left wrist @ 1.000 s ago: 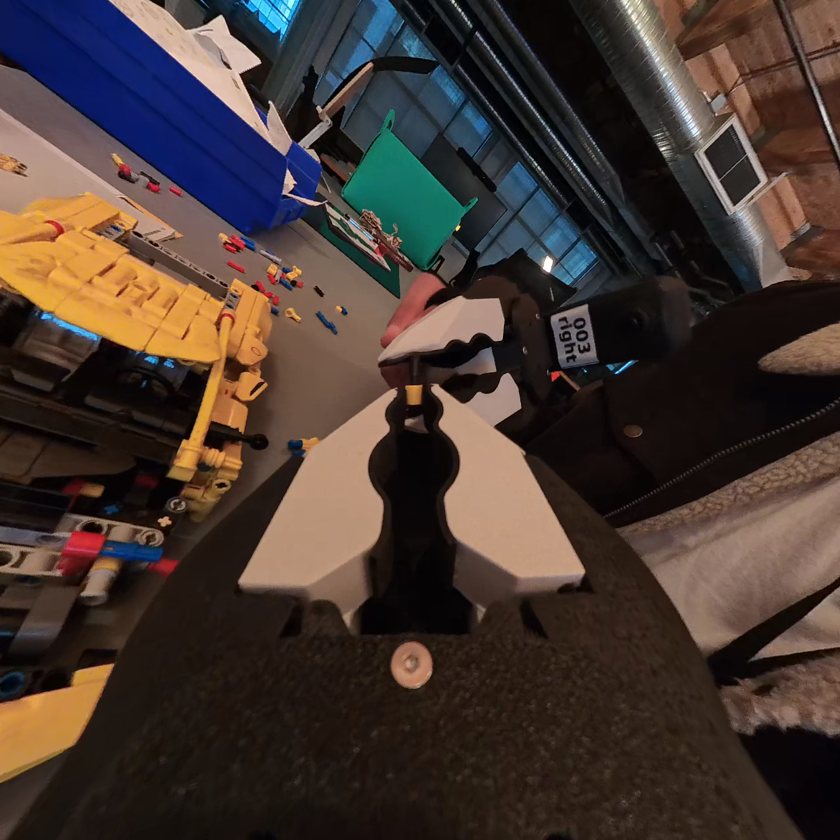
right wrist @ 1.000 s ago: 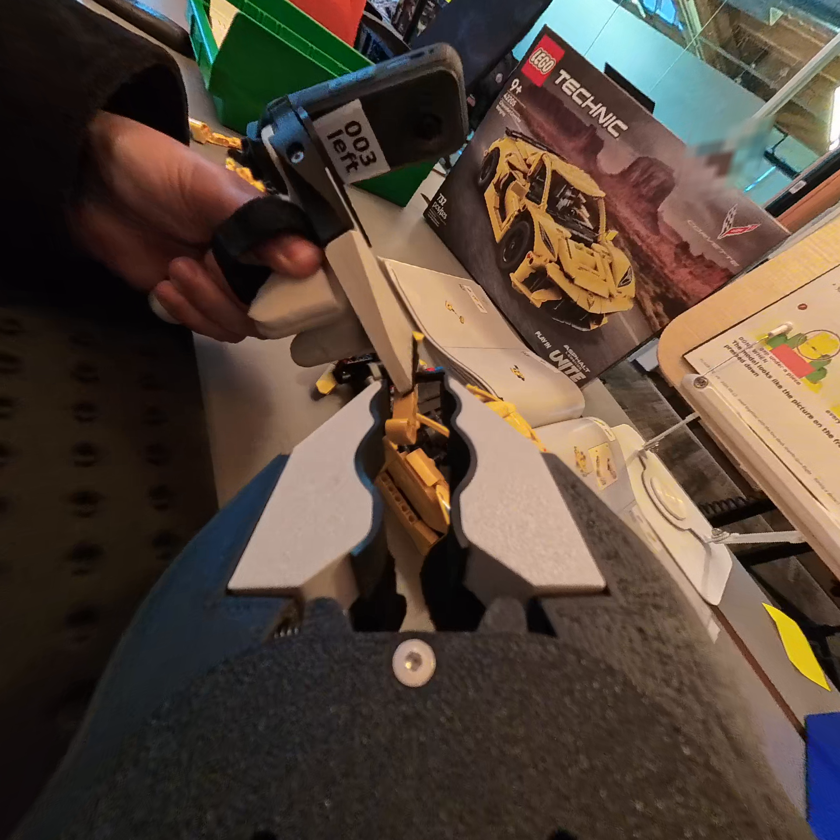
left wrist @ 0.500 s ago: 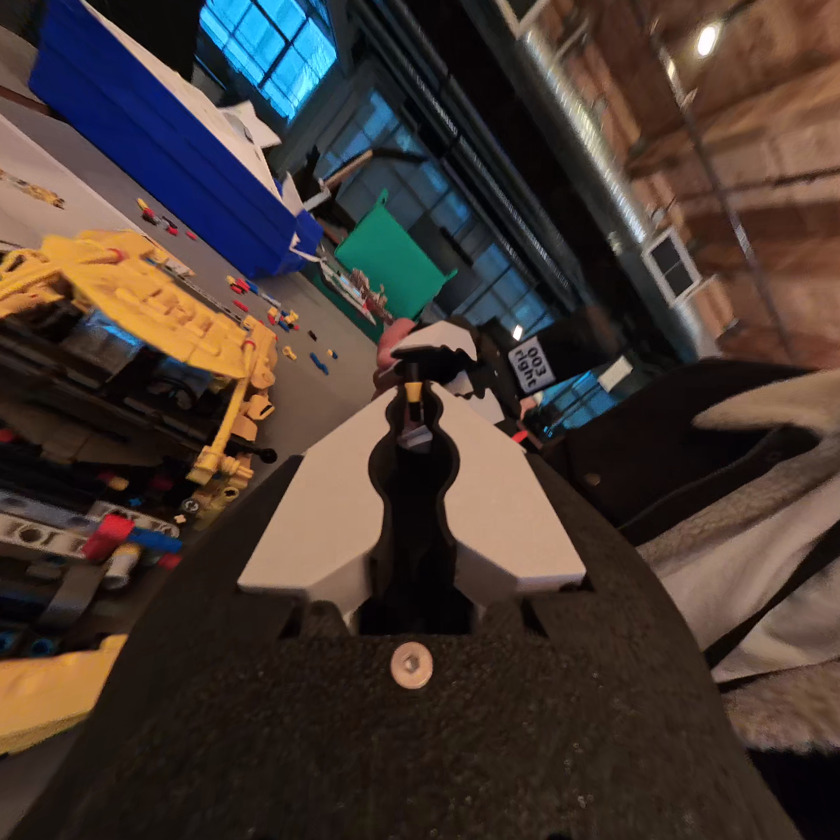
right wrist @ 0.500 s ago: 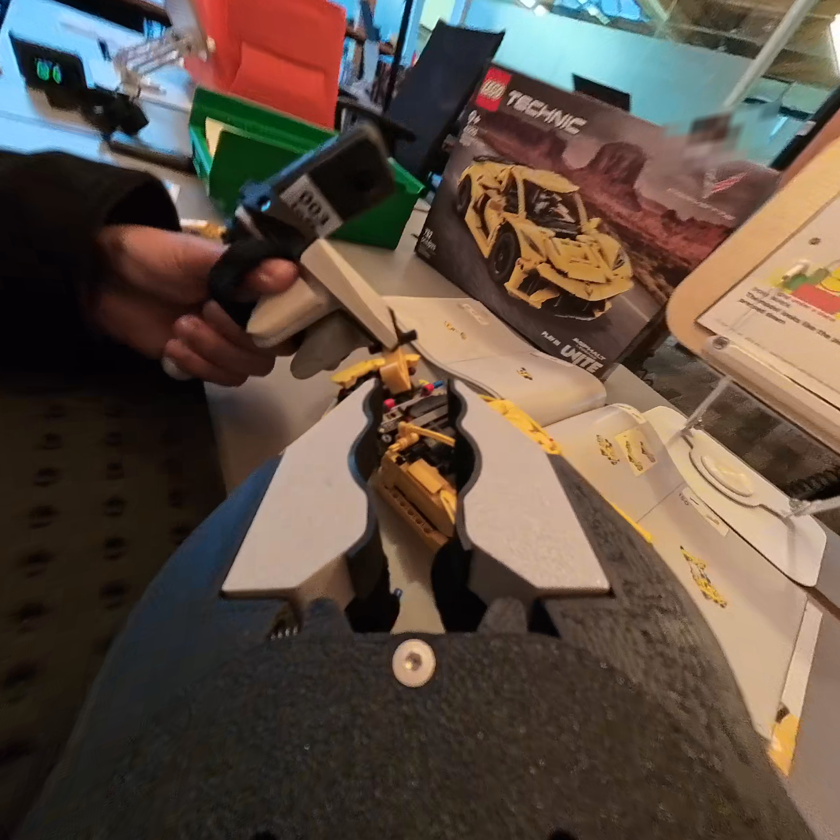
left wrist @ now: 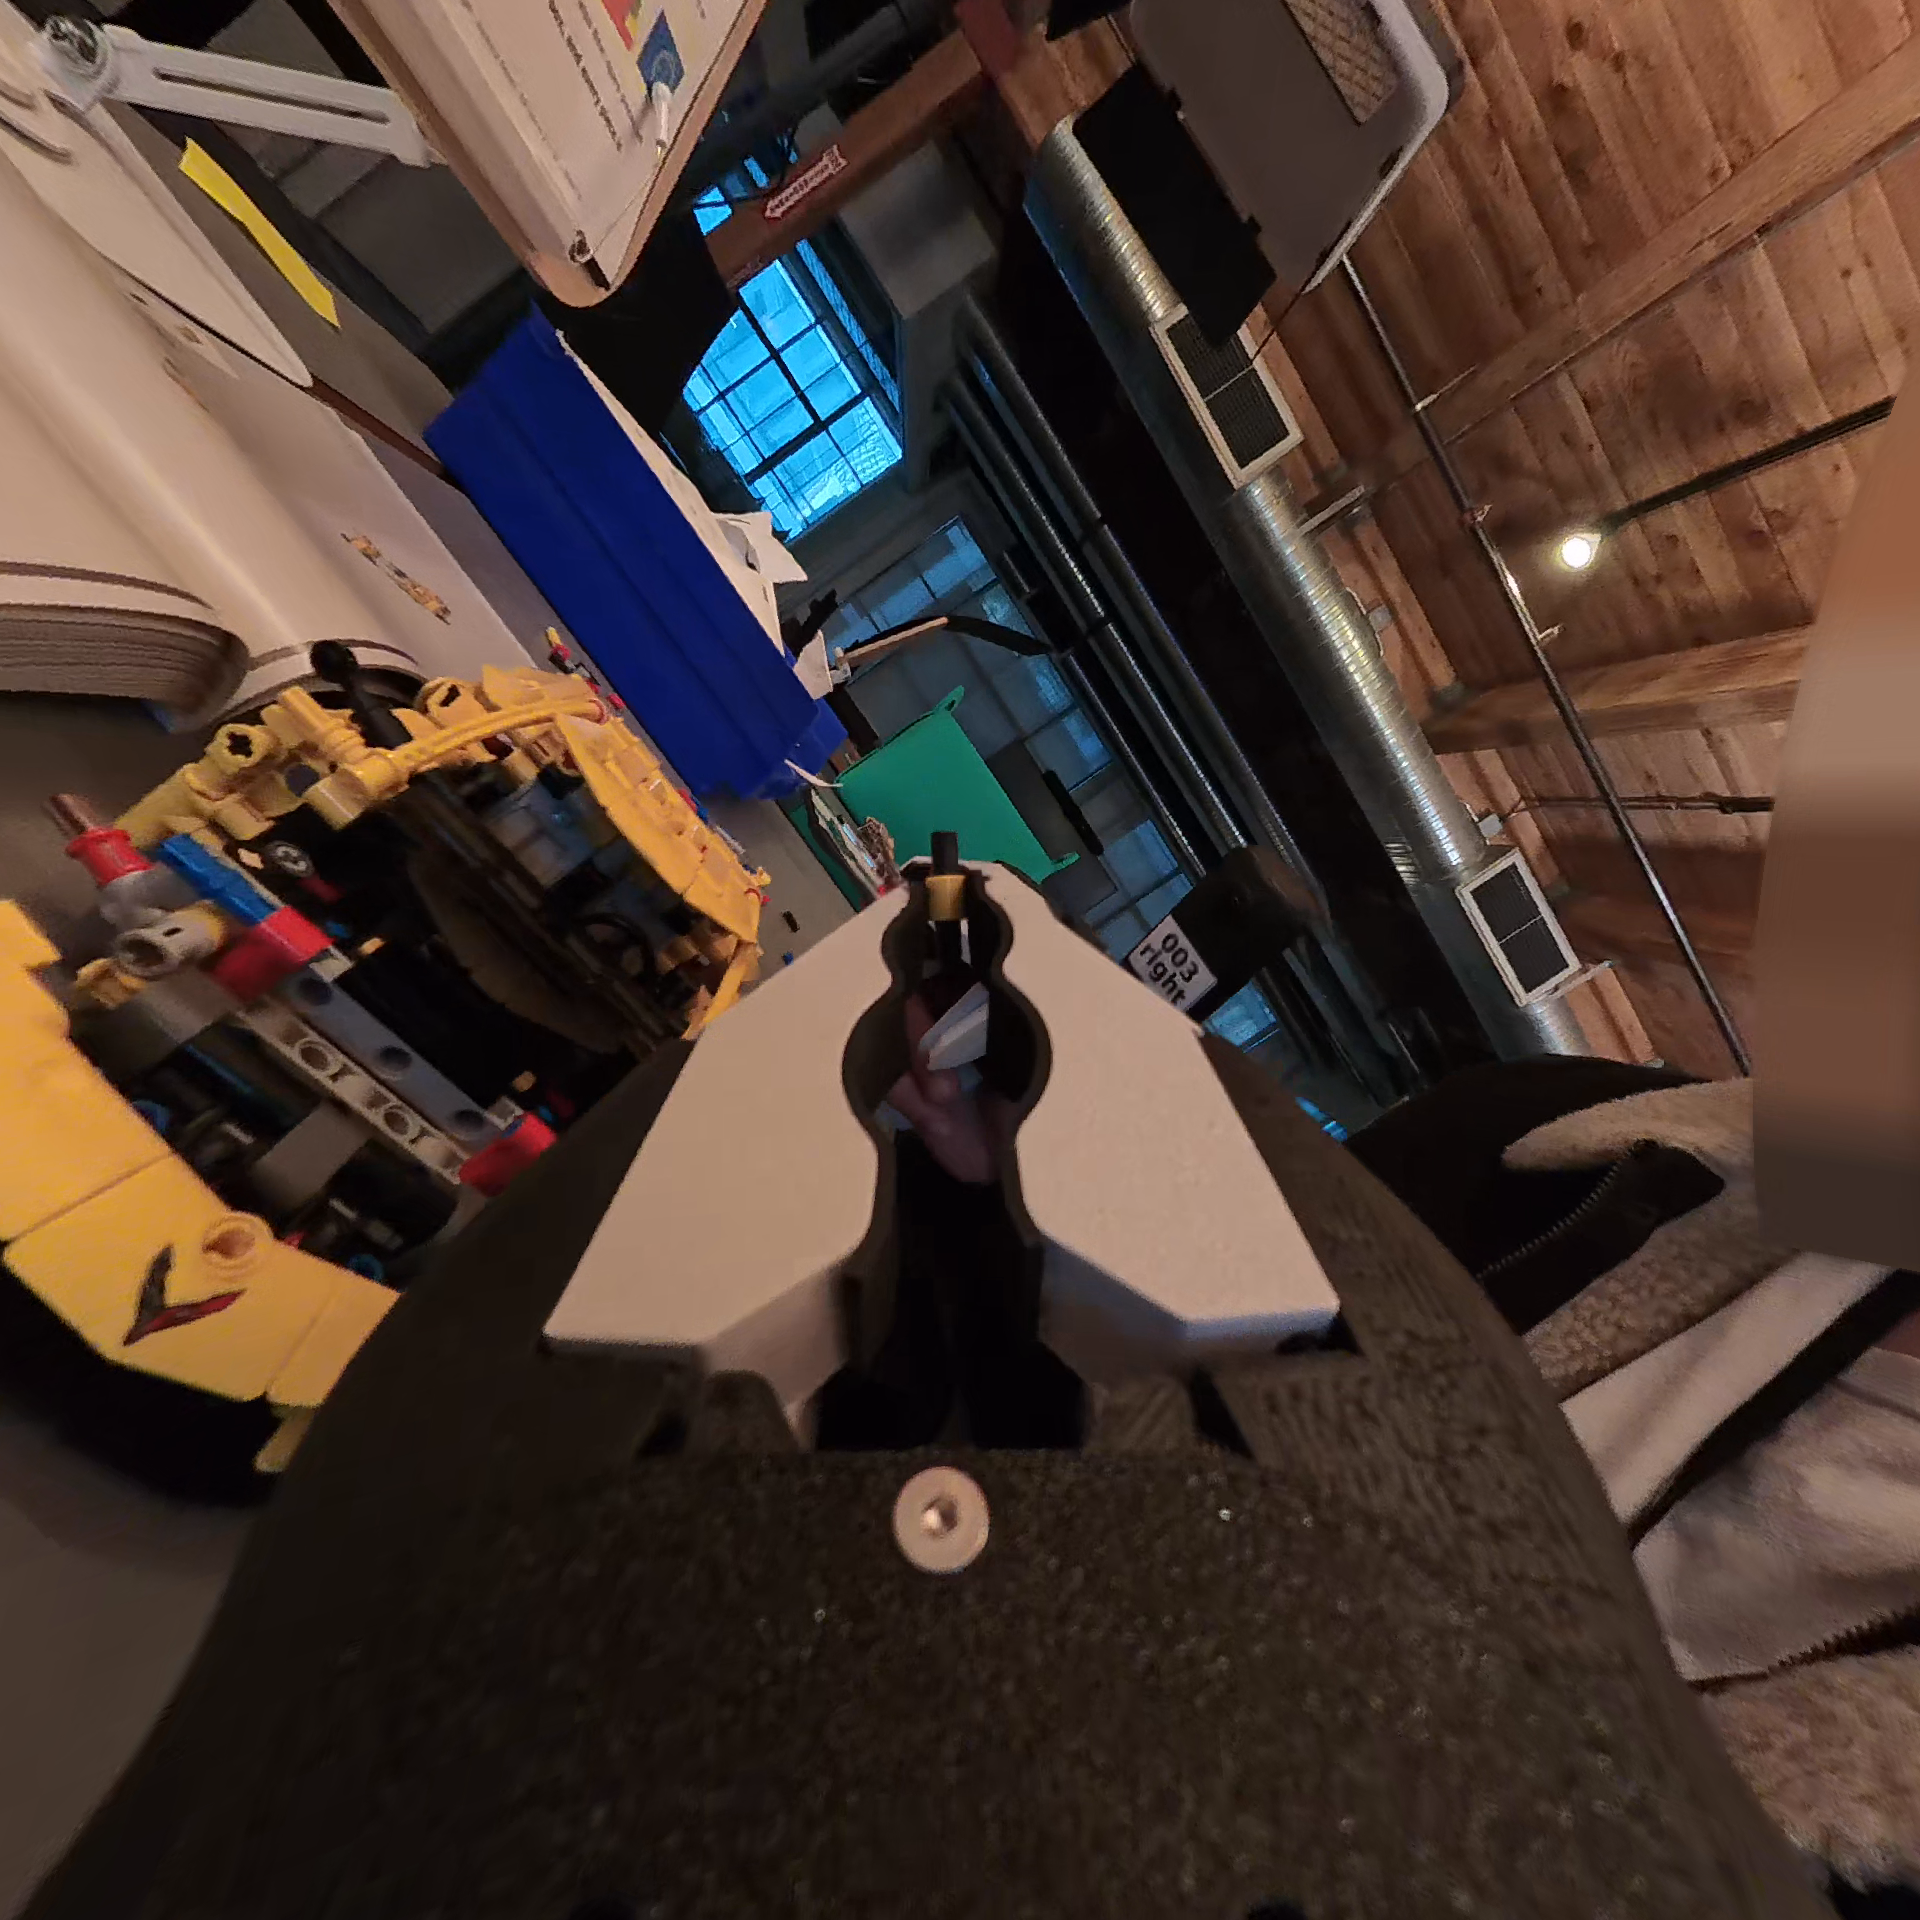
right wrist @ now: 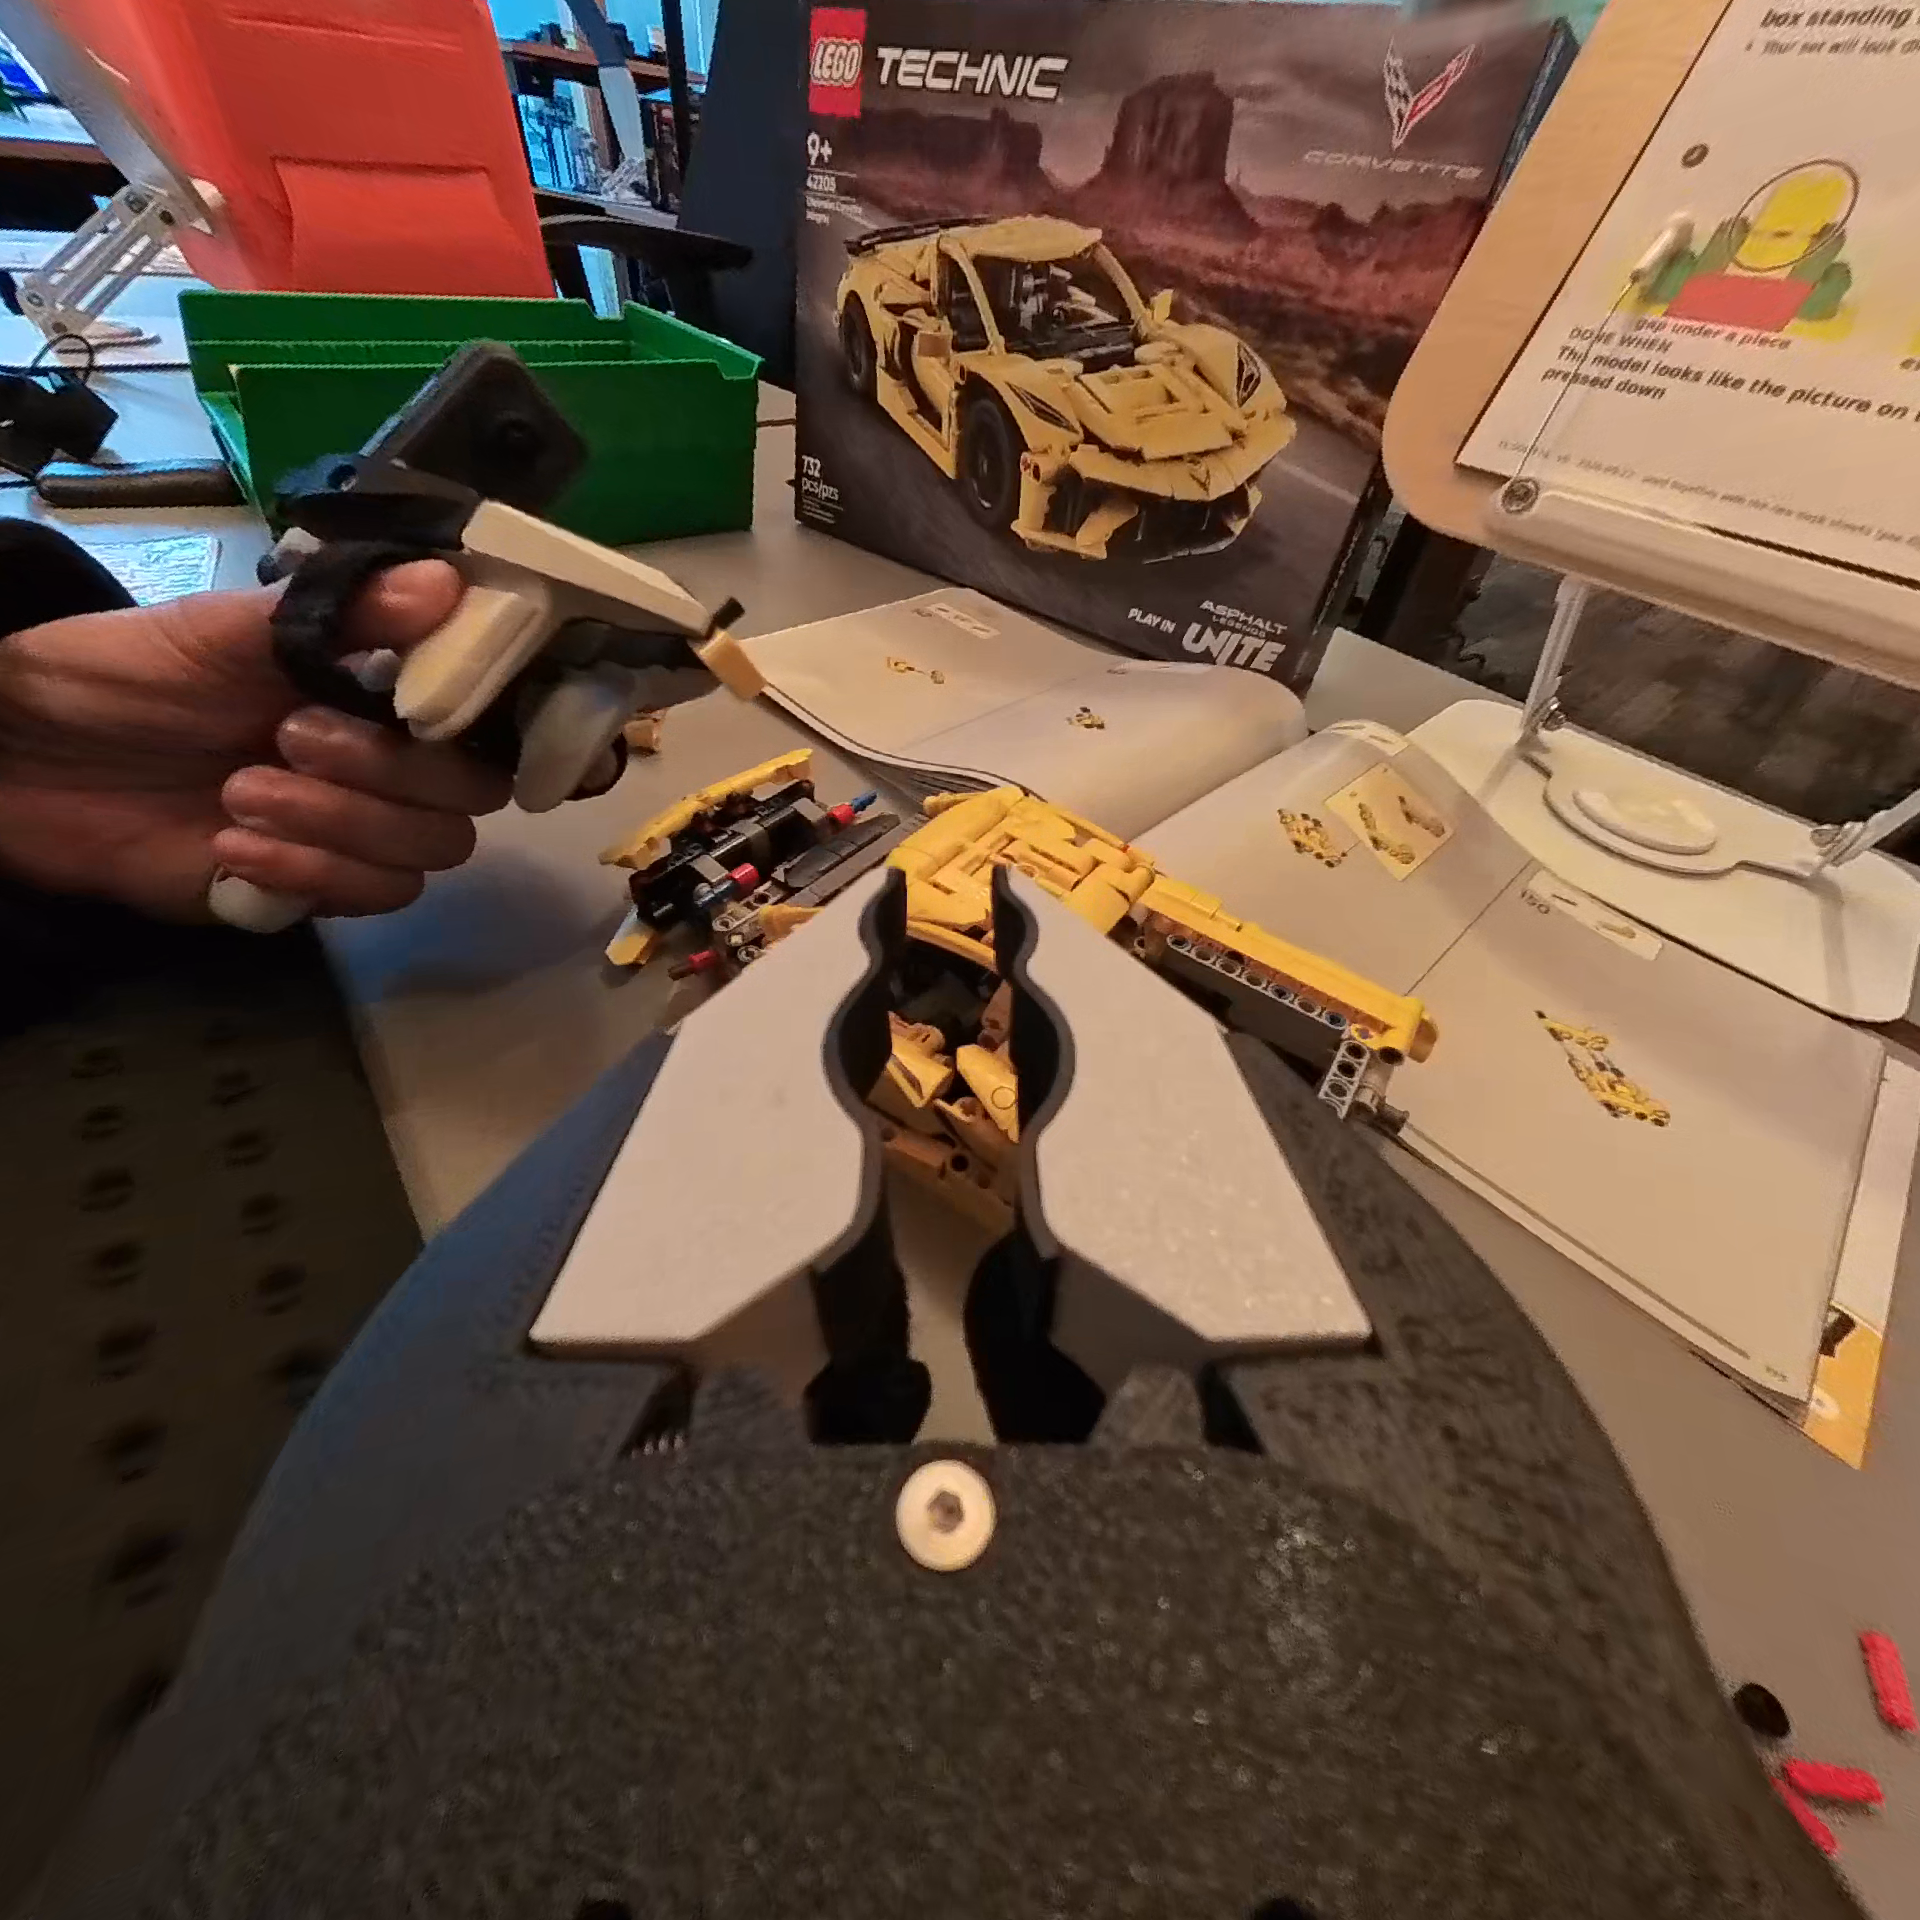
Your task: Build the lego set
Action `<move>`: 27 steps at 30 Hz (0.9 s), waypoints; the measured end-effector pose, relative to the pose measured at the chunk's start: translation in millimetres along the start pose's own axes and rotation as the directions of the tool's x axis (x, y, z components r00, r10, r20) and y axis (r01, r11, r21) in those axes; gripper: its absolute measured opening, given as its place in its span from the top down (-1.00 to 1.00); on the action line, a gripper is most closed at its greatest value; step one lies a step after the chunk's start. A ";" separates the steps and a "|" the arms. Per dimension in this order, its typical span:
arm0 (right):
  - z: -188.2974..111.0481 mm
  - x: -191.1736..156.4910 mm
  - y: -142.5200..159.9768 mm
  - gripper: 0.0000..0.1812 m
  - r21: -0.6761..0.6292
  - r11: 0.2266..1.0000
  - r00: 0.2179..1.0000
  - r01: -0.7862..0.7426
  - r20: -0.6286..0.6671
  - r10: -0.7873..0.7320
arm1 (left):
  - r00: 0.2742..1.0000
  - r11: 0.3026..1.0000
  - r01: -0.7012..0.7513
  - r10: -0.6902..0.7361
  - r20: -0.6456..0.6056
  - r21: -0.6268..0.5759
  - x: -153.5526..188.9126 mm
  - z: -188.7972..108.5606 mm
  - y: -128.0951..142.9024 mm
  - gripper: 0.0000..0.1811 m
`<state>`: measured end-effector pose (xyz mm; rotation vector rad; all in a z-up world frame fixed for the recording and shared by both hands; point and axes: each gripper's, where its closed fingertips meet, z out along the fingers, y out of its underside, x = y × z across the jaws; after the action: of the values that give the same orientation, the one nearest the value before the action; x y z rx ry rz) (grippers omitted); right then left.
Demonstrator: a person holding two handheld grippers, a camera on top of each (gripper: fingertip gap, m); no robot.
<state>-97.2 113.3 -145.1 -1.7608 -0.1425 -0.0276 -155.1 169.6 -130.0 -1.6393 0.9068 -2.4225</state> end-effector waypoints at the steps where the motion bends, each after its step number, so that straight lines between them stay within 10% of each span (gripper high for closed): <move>1: 0.7 -1.5 0.6 0.83 -0.003 1.000 1.000 0.006 0.007 -0.006 | 1.000 1.000 -0.005 0.005 0.004 -0.015 -0.4 1.4 2.3 0.92; 27: -2.6 -49.5 -13.8 1.00 0.097 0.987 0.969 0.131 0.196 -0.148 | 0.992 0.934 -0.076 0.034 -0.125 -0.349 25.1 25.4 69.1 0.92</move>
<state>-147.7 109.3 -136.0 -1.6651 -0.4105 0.0555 -161.3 92.5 -138.2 -1.5528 1.4612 -2.4483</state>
